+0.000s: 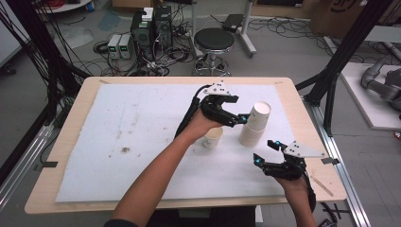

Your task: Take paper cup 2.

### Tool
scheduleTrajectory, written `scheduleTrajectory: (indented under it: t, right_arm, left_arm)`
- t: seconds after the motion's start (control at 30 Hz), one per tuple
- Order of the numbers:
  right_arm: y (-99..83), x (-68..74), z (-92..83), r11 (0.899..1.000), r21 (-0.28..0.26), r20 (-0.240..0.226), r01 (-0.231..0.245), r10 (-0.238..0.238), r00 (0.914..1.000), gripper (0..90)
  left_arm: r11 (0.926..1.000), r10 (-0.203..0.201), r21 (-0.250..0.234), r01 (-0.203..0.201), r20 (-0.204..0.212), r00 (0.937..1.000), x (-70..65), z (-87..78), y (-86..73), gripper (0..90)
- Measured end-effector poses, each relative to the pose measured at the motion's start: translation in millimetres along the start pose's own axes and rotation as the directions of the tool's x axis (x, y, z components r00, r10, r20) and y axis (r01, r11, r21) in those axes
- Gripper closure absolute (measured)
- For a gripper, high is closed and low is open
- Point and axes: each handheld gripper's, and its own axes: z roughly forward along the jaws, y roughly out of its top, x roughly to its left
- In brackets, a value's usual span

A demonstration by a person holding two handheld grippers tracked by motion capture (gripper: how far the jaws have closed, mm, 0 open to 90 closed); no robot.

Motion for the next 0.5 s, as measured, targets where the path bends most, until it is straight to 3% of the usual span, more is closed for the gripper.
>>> scheduleTrajectory:
  t: [0.5]
  right_arm:
    - [-0.7, 0.5, -0.2, 1.000, -0.001, -0.002, -0.007, 0.007, 1.0000, 21.2]
  left_arm:
    - [0.9986, -0.009, 0.052, 0.009, 0.013, 0.9999, 3.5, 34.7, 8.4, 15.1]
